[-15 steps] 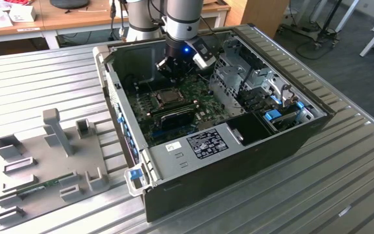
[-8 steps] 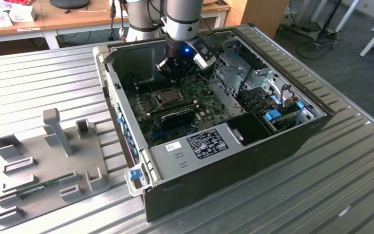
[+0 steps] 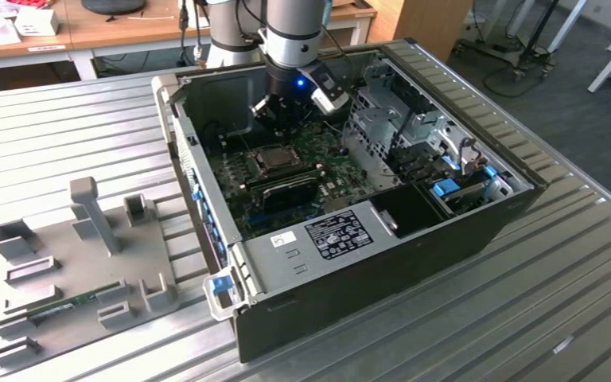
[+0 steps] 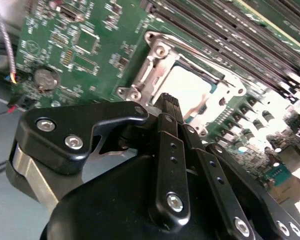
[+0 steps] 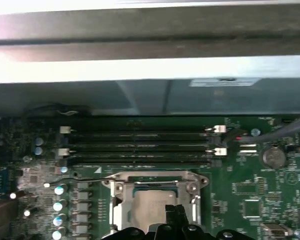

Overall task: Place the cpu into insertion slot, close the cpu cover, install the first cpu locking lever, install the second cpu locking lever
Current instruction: 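Close the cpu cover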

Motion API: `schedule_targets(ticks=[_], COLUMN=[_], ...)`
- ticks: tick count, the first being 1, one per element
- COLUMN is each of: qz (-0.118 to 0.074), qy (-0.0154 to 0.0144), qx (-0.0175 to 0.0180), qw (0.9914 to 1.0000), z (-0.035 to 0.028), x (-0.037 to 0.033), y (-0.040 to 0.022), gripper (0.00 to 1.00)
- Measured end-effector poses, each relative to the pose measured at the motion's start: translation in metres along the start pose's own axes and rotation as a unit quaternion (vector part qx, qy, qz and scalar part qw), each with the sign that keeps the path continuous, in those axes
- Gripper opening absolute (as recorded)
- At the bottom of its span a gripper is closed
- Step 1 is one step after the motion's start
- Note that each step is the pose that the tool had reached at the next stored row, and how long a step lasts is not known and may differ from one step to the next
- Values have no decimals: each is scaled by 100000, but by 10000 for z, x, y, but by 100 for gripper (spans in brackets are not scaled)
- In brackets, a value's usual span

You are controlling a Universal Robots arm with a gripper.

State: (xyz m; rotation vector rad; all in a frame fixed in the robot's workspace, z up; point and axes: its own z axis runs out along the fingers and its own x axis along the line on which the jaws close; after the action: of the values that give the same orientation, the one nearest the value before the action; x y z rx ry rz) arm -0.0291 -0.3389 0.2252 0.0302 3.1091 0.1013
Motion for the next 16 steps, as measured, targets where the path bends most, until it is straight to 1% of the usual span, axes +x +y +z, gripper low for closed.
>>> schedule_targets(ticks=[4,6,7,8,10,11,12,16], qz=[-11,-13,-16,-27,-47,-53,-61,-60], qy=[-3,-9,-10,-14,5,8,10,15], qx=[245,487,672,930,1579,1838,1976,2027], qw=[100000,99999,99998,99996,99988,99983,99980,99979], z=[0,0,0,0,3,4,5,4], x=[94,136,148,157,172,176,175,176], y=[-2,-3,-3,-3,-4,-4,-4,-4], gripper=[10,10,10,10,10,10,10,10])
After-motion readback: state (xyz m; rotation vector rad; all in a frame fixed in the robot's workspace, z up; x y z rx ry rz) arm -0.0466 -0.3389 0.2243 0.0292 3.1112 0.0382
